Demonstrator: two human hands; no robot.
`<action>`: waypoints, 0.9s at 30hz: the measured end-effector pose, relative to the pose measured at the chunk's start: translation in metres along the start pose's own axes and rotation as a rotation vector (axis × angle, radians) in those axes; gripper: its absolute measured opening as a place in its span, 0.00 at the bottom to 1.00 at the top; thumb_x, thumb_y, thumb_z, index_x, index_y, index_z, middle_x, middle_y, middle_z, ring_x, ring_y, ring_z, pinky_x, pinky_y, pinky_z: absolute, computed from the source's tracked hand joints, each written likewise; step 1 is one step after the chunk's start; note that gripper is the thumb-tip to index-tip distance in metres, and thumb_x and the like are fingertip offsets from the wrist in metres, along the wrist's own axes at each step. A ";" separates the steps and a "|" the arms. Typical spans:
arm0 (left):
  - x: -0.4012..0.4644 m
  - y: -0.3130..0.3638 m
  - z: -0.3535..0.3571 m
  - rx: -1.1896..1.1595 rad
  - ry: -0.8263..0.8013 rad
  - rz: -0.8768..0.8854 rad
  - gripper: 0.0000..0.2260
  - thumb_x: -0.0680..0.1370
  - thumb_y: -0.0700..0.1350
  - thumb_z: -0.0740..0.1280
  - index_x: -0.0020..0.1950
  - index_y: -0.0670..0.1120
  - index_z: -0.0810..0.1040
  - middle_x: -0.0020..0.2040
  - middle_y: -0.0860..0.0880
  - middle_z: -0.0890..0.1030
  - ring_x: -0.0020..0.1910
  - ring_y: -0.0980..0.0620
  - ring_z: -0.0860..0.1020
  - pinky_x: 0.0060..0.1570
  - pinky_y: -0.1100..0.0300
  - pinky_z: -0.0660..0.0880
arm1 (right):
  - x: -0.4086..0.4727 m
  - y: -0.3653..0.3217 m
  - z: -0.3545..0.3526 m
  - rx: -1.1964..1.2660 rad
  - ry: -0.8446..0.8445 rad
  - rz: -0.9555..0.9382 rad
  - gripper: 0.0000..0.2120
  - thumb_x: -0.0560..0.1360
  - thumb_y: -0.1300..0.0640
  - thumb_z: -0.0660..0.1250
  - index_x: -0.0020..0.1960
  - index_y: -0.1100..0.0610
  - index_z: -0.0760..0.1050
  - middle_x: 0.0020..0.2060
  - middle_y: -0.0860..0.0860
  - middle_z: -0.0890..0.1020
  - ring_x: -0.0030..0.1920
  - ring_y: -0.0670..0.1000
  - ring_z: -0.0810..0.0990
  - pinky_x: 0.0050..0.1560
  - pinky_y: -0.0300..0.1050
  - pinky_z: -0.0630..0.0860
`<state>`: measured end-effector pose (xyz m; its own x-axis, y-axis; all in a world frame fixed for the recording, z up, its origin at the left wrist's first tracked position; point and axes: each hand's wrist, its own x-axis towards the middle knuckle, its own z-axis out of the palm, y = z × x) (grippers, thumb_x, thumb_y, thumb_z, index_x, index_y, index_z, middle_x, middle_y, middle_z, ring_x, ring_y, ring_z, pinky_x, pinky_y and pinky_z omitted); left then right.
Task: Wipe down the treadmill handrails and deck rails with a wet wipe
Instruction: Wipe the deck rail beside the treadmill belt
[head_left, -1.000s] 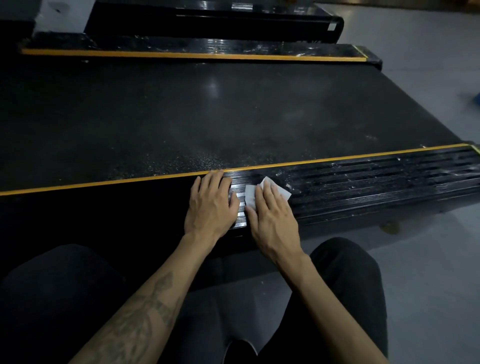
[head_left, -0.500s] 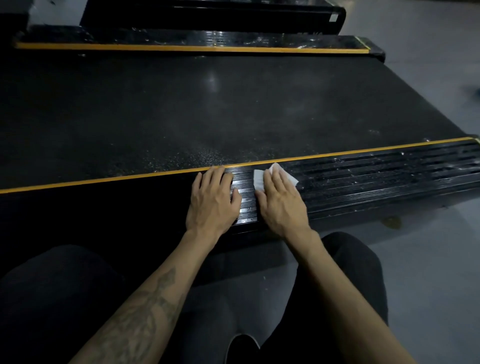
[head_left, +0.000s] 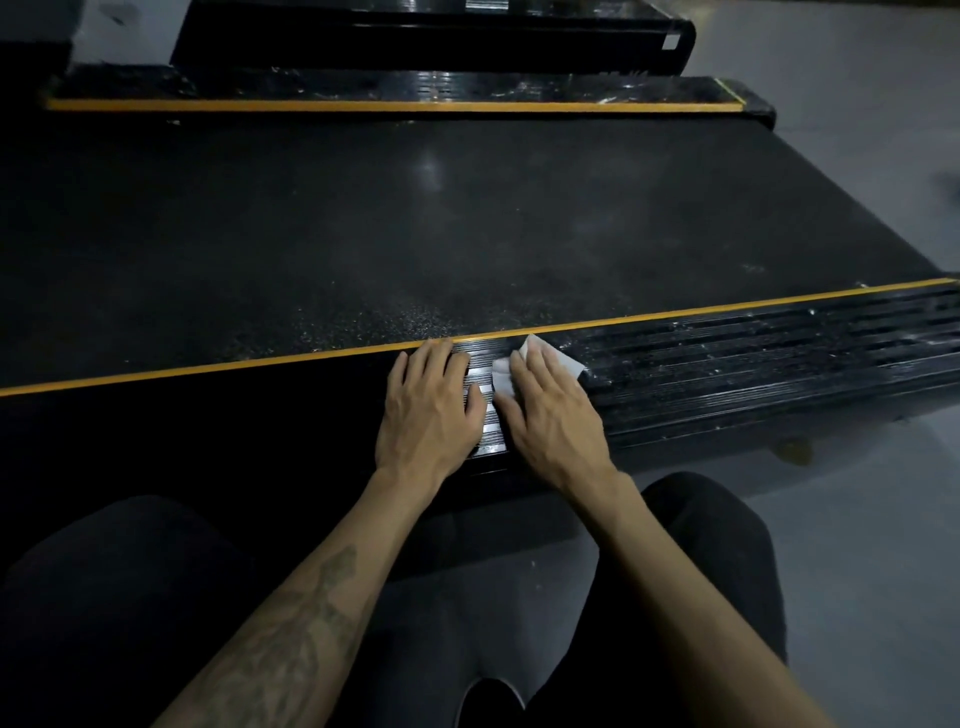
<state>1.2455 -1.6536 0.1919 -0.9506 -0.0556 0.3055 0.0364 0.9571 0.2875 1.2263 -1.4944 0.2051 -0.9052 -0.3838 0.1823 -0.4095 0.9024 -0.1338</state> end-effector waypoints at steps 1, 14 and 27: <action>0.000 0.000 0.000 0.003 -0.009 -0.001 0.19 0.81 0.51 0.58 0.66 0.43 0.78 0.70 0.44 0.76 0.72 0.45 0.72 0.74 0.43 0.66 | 0.005 0.003 0.000 -0.015 -0.045 -0.001 0.29 0.87 0.48 0.54 0.81 0.65 0.57 0.81 0.62 0.57 0.83 0.56 0.52 0.77 0.40 0.35; 0.000 0.001 -0.002 0.002 -0.032 -0.014 0.19 0.82 0.50 0.61 0.68 0.43 0.77 0.72 0.44 0.75 0.73 0.45 0.71 0.75 0.43 0.65 | 0.025 0.013 0.003 -0.125 -0.177 -0.026 0.29 0.88 0.47 0.46 0.83 0.63 0.50 0.83 0.61 0.52 0.83 0.58 0.45 0.81 0.48 0.38; 0.001 0.001 -0.002 0.012 -0.036 -0.018 0.19 0.82 0.51 0.61 0.68 0.43 0.76 0.71 0.45 0.75 0.73 0.45 0.70 0.75 0.43 0.65 | 0.008 0.010 -0.003 0.195 -0.134 0.128 0.30 0.86 0.45 0.54 0.80 0.64 0.57 0.81 0.60 0.59 0.82 0.56 0.55 0.81 0.49 0.52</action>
<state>1.2450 -1.6536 0.1939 -0.9615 -0.0625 0.2675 0.0159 0.9595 0.2814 1.2157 -1.4882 0.2082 -0.9525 -0.3036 0.0229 -0.2934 0.8955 -0.3347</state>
